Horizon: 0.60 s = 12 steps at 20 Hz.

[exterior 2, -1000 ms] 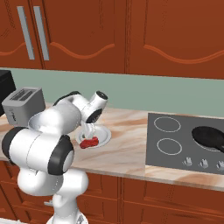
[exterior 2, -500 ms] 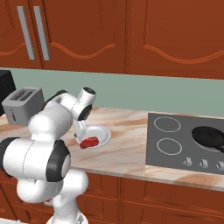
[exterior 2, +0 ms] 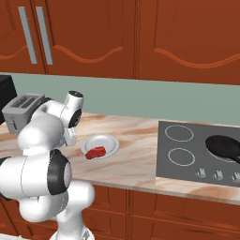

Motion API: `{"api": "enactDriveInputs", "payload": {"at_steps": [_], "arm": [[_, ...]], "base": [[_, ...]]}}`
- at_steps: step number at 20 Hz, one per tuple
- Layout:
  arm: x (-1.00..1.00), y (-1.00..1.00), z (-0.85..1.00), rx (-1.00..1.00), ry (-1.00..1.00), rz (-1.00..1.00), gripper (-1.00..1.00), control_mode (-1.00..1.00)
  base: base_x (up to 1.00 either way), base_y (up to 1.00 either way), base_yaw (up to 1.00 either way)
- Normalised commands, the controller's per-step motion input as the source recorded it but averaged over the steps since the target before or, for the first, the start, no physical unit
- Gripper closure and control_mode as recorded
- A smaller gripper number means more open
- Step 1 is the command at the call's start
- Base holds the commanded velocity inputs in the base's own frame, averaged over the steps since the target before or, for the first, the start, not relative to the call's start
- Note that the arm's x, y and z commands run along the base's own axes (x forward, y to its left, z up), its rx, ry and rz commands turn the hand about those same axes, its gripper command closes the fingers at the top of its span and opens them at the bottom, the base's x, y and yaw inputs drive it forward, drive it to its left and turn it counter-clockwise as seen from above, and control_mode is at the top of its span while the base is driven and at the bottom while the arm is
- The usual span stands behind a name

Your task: Place the steak on the plate and place the lemon wedge on the same plate.

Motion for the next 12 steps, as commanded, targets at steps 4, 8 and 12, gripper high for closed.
{"api": "enactDriveInputs", "payload": {"at_steps": [4,8,12], "arm": [[-0.06,0.61,0.08,-0.08,0.00,-0.07,-1.00,-1.00],[-0.04,0.63,0.02,-0.03,0.00,-0.11,-1.00,-1.00],[0.00,0.59,0.00,0.00,0.00,-0.25,-1.00,-1.00]], "base": [[0.00,0.00,0.00],[0.00,0.00,0.00],[0.00,0.00,0.00]]}}
